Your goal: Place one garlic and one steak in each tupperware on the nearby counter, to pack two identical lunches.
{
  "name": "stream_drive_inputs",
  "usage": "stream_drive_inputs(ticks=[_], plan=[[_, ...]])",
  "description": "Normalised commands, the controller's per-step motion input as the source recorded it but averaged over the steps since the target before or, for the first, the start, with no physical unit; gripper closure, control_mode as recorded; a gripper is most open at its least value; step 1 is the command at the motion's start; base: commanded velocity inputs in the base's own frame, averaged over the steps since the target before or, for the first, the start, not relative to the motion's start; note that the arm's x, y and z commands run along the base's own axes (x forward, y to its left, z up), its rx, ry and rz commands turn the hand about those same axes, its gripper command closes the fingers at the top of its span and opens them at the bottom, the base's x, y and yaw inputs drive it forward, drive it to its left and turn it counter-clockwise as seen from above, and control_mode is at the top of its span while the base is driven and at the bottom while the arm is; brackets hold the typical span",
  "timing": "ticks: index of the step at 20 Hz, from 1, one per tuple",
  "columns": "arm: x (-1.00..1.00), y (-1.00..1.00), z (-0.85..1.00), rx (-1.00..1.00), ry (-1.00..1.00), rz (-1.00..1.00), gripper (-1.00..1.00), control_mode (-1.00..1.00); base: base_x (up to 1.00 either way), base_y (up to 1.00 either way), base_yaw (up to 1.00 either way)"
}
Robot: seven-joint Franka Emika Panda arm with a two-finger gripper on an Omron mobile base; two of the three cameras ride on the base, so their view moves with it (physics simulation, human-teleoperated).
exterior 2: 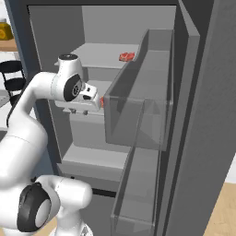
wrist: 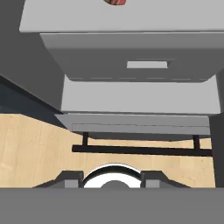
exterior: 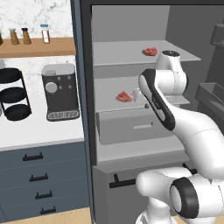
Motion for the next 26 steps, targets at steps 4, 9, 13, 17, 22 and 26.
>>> stream_drive_inputs(ticks=[4, 9, 13, 17, 22, 26], plan=[[-0.06, 0.07, -0.07, 0.0, 0.01, 0.0, -1.0, -1.0, 0.0, 0.0, 0.0], [-0.12, 0.25, -0.06, 0.0, -0.07, 0.05, -1.0, -1.0, 0.0, 0.0, 0.0], [-0.17, -0.05, 0.13, 0.0, -0.3, 0.06, -1.0, -1.0, 0.0, 0.0, 0.0], [0.25, -0.25, 0.21, 0.0, -0.18, 0.11, -1.0, -1.0, 0.0, 0.0, 0.0], [0.86, -0.39, 0.11, 0.0, -0.05, 0.22, -1.0, -1.0, 0.0, 0.0, 0.0], [0.88, -0.02, -0.06, 0.0, -0.02, 0.17, -1.0, -1.0, 0.0, 0.0, 0.0]])
